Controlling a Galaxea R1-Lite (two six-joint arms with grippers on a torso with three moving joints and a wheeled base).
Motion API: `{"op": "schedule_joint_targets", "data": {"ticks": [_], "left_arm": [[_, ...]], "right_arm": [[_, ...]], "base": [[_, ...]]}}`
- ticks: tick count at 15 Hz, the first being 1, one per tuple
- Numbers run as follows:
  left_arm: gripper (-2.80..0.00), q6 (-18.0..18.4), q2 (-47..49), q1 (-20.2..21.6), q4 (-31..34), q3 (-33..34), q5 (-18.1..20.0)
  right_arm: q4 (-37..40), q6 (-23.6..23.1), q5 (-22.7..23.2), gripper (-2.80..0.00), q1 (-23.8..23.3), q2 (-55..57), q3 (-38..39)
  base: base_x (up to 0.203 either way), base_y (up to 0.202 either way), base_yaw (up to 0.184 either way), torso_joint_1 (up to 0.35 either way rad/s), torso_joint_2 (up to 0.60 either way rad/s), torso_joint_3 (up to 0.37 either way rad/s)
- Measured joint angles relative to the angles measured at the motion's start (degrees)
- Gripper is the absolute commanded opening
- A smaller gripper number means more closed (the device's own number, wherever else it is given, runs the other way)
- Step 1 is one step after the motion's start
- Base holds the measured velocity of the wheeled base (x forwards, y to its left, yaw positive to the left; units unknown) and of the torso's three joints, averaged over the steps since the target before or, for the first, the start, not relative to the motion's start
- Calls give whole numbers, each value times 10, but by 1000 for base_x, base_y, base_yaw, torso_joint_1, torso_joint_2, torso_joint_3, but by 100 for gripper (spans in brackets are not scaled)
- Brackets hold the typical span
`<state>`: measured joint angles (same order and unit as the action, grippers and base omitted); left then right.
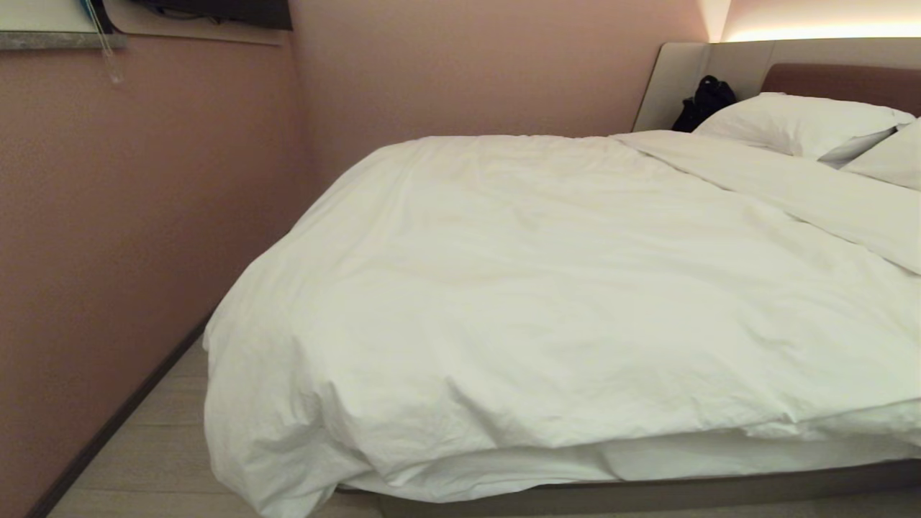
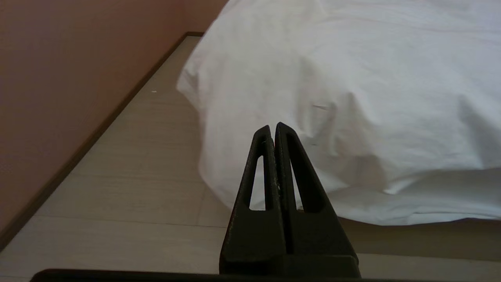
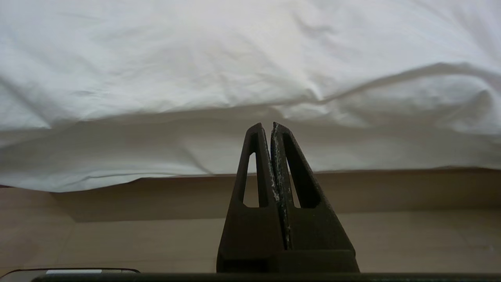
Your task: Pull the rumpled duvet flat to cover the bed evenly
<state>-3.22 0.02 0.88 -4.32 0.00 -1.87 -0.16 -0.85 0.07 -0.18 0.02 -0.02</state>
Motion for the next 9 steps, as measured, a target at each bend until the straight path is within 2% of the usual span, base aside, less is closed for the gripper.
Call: {"op": "schedule_joint_targets", "data": {"ticks": [9], "left_arm": [[-280,0,0,0,2,0,1]], "right_arm": [[0,0,0,-280,0,0,0]], "base": [[0,197,0,2,4,2]]}}
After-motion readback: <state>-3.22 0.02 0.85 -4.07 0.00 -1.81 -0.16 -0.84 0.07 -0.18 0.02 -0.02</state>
